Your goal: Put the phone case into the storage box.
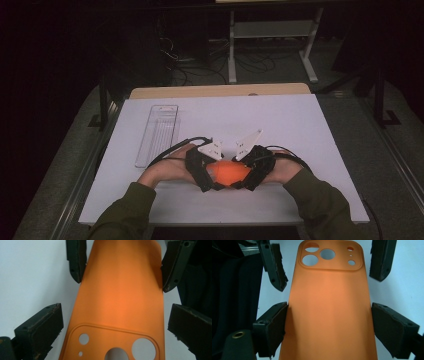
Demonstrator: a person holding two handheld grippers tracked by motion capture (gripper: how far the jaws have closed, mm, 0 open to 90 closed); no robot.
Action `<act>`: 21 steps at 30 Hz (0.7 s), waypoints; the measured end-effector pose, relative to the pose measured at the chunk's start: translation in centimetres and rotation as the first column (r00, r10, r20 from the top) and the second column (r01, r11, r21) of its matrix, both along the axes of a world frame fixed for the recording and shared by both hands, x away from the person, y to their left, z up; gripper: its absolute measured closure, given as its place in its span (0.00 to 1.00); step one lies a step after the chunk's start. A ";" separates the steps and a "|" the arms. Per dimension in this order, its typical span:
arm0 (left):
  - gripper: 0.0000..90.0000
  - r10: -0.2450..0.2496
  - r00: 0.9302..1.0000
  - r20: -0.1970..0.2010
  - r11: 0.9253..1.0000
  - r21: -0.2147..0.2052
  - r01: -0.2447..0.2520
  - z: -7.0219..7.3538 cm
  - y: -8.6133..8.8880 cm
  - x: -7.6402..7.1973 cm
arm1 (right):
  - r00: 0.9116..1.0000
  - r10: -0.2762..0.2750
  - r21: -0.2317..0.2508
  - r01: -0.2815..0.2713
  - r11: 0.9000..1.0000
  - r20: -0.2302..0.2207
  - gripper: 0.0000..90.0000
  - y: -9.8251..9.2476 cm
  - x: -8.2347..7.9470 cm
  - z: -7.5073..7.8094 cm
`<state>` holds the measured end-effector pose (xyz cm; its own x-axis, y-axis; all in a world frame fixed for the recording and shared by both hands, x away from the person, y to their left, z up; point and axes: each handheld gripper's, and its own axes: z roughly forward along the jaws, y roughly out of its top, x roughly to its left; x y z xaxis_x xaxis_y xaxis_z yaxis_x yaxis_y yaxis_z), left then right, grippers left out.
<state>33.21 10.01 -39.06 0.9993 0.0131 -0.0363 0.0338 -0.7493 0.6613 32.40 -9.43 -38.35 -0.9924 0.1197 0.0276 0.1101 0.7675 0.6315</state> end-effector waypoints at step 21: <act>0.10 -0.036 0.999 0.020 0.997 0.070 0.035 -0.2 -0.4 -0.1 | 0.998 0.040 0.019 -0.041 0.999 0.040 0.17 0.5 -0.1 0.2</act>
<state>33.15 9.61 -39.22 0.9997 -0.0206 -0.0155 -0.0069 -0.7942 0.6076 32.31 -8.91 -38.18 -0.9968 0.0796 -0.0099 0.0541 0.7583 0.6497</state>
